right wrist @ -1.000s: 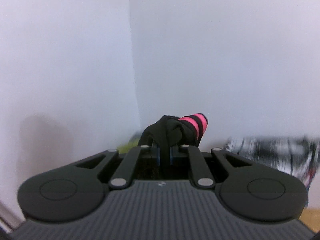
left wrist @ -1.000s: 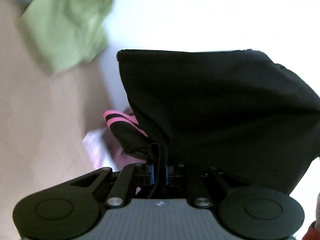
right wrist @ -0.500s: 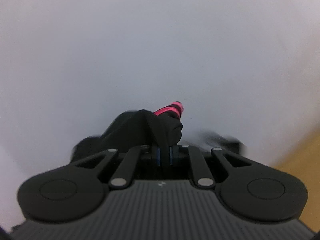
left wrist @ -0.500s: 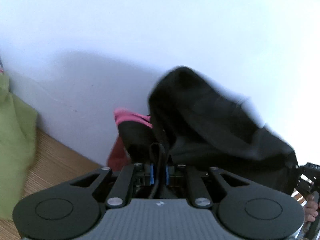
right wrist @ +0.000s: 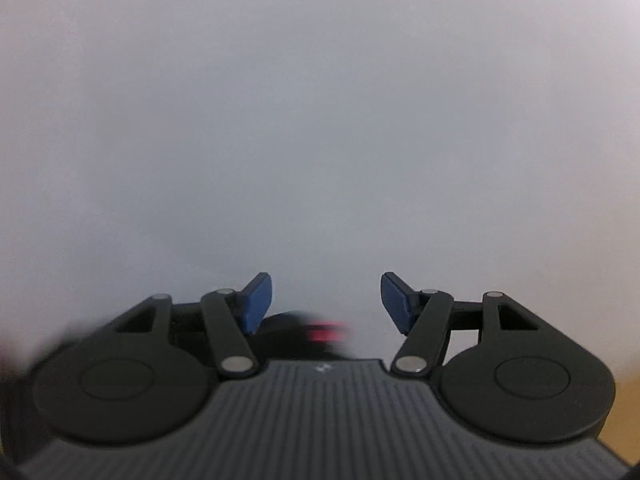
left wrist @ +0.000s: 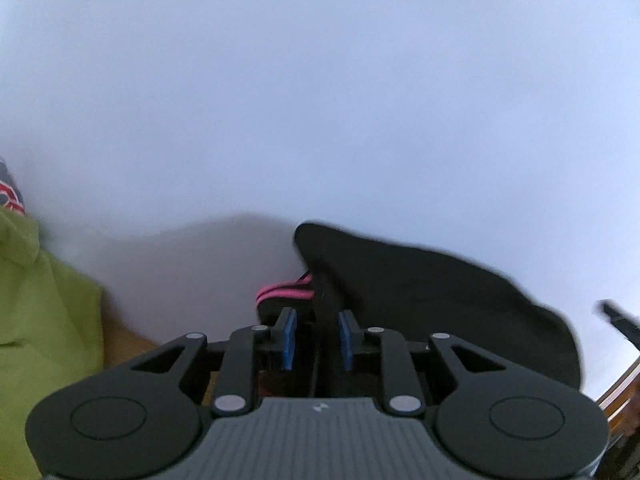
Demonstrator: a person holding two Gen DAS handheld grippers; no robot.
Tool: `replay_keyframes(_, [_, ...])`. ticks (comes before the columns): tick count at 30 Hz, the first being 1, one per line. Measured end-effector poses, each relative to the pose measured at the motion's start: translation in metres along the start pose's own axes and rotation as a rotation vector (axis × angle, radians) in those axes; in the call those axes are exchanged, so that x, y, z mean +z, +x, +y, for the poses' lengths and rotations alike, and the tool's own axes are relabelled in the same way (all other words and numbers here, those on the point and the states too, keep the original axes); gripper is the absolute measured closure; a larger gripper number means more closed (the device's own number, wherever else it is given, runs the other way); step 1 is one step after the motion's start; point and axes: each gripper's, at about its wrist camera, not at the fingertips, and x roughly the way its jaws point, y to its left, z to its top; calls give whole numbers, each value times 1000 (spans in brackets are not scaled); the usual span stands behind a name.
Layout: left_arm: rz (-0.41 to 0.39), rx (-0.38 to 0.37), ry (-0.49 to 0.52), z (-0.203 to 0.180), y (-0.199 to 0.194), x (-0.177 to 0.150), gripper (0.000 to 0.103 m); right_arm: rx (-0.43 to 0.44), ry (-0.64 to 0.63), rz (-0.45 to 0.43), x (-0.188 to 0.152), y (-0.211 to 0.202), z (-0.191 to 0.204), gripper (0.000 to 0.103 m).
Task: Fold clothes
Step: 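Carry the folded jacket onto the top of the folded clothes stack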
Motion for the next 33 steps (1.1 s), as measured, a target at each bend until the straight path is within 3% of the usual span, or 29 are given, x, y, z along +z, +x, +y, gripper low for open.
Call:
replay_keyframes(2, [-36, -38, 6, -5, -17, -5, 79, 45, -172, 61, 0, 24, 38, 43])
replay_keyframes(4, [-40, -50, 70, -21, -21, -14, 79, 85, -211, 137, -2, 57, 61, 48])
replay_keyframes(7, [-40, -55, 160, -42, -26, -31, 79, 139, -147, 364, -12, 118, 75, 49])
replay_keyframes(9, [-48, -60, 177, -54, -26, -43, 78, 79, -82, 435, -24, 148, 75, 49])
replay_keyframes(11, [-35, -74, 191, -57, -30, -56, 76, 21, -22, 413, -30, 157, 72, 48])
replay_keyframes(13, [-47, -45, 299, -64, -36, -61, 75, -7, -65, 323, -27, 143, 73, 47])
replay_keyframes(15, [-75, -36, 446, -69, -39, -65, 68, 16, -218, 170, -22, 104, 73, 42])
replay_keyframes(16, [-90, -47, 523, -70, -38, -66, 56, 37, -316, 79, -22, 78, 72, 38])
replay_keyframes(17, [-102, -60, 626, -74, -41, -69, 45, 57, -425, -1, -25, 49, 68, 24])
replay_keyframes(18, [-113, -73, 729, -77, -44, -73, 40, 78, -534, -49, -30, 23, 65, 13])
replay_keyframes(19, [-111, -72, 817, -82, -41, -77, 33, 109, -653, -68, -38, -2, 60, 11])
replay_keyframes(21, [-108, -69, 994, -91, -35, -85, 32, 185, -848, -41, -56, -40, 49, 8])
replay_keyframes(24, [-71, -12, 1190, -102, -24, -106, 32, 180, -1050, 14, -83, -57, 42, 8])
replay_keyframes(27, [-55, 100, 1332, -116, -6, -126, 39, 169, -1113, 32, -98, -43, 46, 8])
replay_keyframes(29, [-74, 163, 1331, -123, 4, -141, 65, 115, -1186, 10, -111, -23, 57, 8])
replay_keyframes(31, [-82, 200, 1298, -127, 6, -140, 77, 90, -1252, 17, -123, -5, 67, 9])
replay_keyframes(32, [-87, 220, 1289, -128, 6, -139, 85, 107, -1270, 36, -127, -1, 72, 9])
replay_keyframes(33, [-92, 239, 1279, -129, 6, -139, 86, 135, -1283, 39, -129, -3, 74, 9])
